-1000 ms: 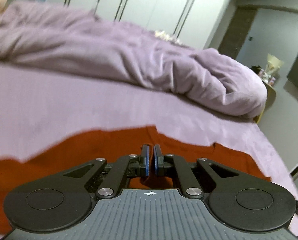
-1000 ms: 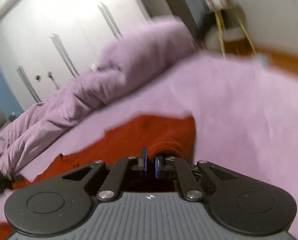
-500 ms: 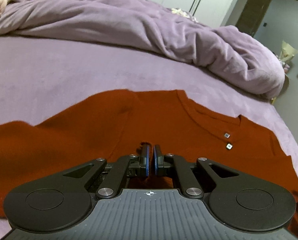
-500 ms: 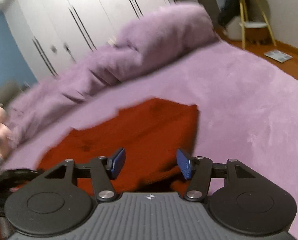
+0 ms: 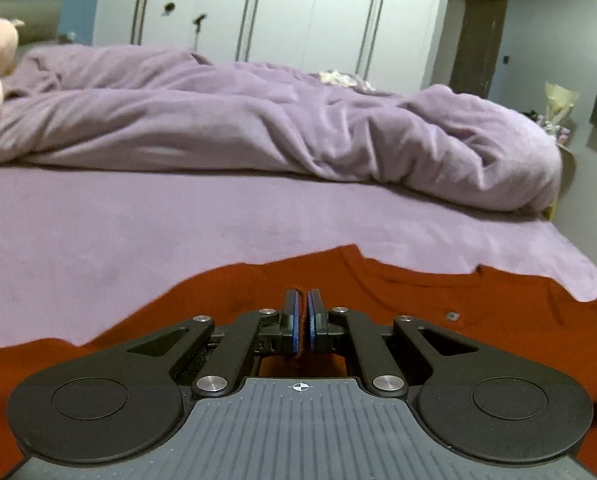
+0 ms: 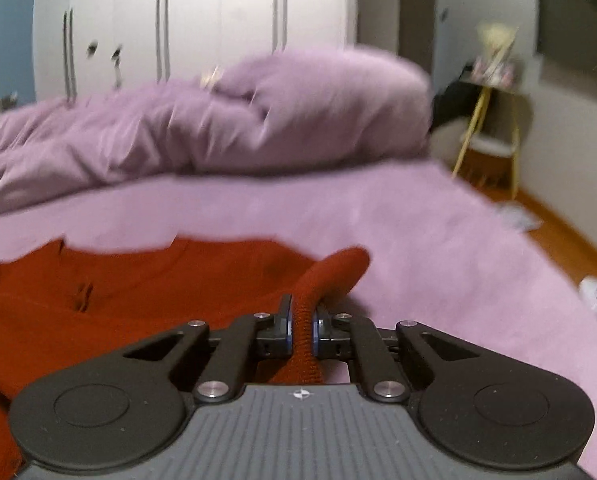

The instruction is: Fold small clothes

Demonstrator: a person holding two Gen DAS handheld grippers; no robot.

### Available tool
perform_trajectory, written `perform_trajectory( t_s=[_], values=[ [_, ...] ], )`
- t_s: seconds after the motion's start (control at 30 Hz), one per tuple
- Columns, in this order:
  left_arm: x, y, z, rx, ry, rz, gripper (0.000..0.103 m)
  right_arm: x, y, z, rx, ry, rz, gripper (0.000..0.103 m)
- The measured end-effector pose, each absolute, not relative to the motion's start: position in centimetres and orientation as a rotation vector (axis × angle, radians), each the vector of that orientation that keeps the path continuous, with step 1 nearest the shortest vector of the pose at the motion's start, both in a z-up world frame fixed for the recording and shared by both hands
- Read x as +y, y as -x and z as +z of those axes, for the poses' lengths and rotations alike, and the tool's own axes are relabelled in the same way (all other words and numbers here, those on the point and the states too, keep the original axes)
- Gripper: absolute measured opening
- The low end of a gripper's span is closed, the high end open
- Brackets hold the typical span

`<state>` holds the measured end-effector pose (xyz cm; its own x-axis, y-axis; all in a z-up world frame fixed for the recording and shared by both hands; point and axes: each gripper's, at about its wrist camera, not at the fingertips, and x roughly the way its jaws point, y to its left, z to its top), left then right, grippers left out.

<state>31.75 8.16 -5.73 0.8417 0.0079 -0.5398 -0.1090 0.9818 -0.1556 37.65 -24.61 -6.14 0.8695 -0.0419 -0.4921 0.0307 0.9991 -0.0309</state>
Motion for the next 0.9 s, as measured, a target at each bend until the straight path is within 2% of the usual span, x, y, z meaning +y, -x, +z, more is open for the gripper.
perform_trajectory(
  t_s=[0.07, 0.13, 0.2, 0.3, 0.37, 0.47, 0.6, 0.7, 0.77, 0.9],
  values=[
    [8.3, -32.2, -6.4, 0.632, 0.184, 0.098, 0.008, -24.9, -38.7, -7.3, 0.609, 0.031, -0.079, 0.014],
    [8.6, -31.7, -6.5, 0.652, 0.169, 0.168, 0.014, -25.6, -38.3, -7.2, 0.62, -0.012, -0.113, 0.02],
    [8.6, -30.8, -6.1, 0.617, 0.159, 0.179, 0.032, -25.5, -37.2, -6.3, 0.552, -0.054, -0.081, 0.02],
    [7.6, -30.3, -5.5, 0.59, 0.207, 0.103, 0.051, -23.5, -36.8, -5.9, 0.544, -0.091, 0.06, 0.02],
    [6.1, -30.7, -5.8, 0.628, 0.21, 0.049, 0.057, -22.5, -37.0, -6.9, 0.593, -0.148, 0.156, 0.02],
    [4.7, -31.6, -7.4, 0.706, 0.202, 0.026, 0.057, -22.1, -37.1, -9.1, 0.642, -0.137, 0.137, 0.02],
    [4.8, -32.0, -9.0, 0.724, 0.202, 0.06, 0.057, -23.9, -35.7, -9.8, 0.569, -0.018, 0.038, 0.007],
    [4.7, -32.1, -9.1, 0.726, 0.193, 0.059, 0.057, -26.1, -35.5, -10.1, 0.561, 0.021, -0.09, 0.008],
    [4.4, -31.9, -9.2, 0.728, 0.181, 0.063, 0.057, -27.9, -35.7, -10.2, 0.577, -0.067, -0.053, 0.008],
    [4.1, -31.6, -9.1, 0.728, 0.163, 0.076, 0.058, -26.3, -35.9, -10.1, 0.575, 0.041, -0.059, 0.011]
  ],
)
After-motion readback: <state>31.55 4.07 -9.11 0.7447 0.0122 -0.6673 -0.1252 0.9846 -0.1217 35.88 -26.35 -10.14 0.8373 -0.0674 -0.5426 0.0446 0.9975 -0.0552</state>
